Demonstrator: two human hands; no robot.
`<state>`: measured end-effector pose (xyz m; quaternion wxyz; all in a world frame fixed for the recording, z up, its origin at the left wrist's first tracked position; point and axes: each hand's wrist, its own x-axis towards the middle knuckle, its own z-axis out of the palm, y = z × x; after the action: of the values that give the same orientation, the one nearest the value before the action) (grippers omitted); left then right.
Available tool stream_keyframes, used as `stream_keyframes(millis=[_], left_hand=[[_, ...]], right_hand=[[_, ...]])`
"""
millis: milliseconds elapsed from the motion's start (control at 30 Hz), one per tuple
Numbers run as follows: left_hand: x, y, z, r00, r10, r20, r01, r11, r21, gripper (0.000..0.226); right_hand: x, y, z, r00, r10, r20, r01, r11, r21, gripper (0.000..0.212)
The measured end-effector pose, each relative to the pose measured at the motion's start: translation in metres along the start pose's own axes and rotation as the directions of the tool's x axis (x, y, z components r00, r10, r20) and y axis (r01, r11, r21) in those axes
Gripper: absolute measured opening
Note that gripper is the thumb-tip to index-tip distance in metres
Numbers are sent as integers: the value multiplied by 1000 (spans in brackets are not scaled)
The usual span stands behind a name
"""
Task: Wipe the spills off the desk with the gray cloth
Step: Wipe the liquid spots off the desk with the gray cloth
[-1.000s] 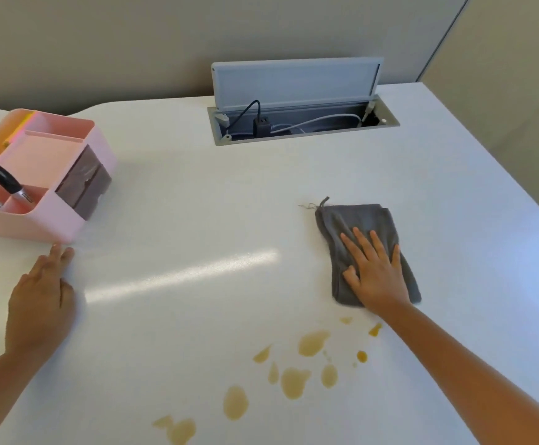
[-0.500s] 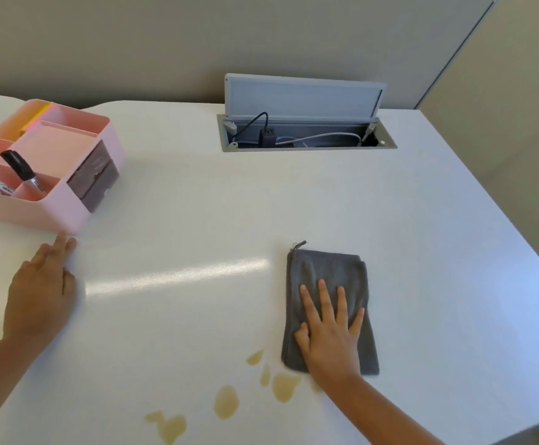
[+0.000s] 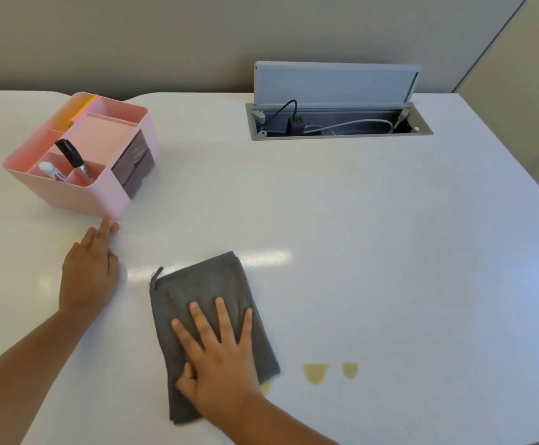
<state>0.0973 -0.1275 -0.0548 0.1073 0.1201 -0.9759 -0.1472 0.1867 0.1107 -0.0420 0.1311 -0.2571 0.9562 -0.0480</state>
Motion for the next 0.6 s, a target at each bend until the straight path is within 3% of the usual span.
stream_keyframes(millis=[200,300,467,600], left_hand=[[0,-4,3,1000,-16,-2,16,1000,-13,53],[1,-2,2,1000,-16,4,16,1000,-22,53],[1,-1,2,1000,-16,15,16,1000,-18,51],[0,1,2,1000,-21,-2,21,1000,-15,50]], right_hand=[[-33,86,4,986,-118,-121,119,993,7,67],[-46,149,-8,991,-14,-135,12,1000,-17,65],[-65,247,-29,955,283,-91,-287,957,-35,61],[-93,275,-21,938,342,-64,-344,938,-36,57]])
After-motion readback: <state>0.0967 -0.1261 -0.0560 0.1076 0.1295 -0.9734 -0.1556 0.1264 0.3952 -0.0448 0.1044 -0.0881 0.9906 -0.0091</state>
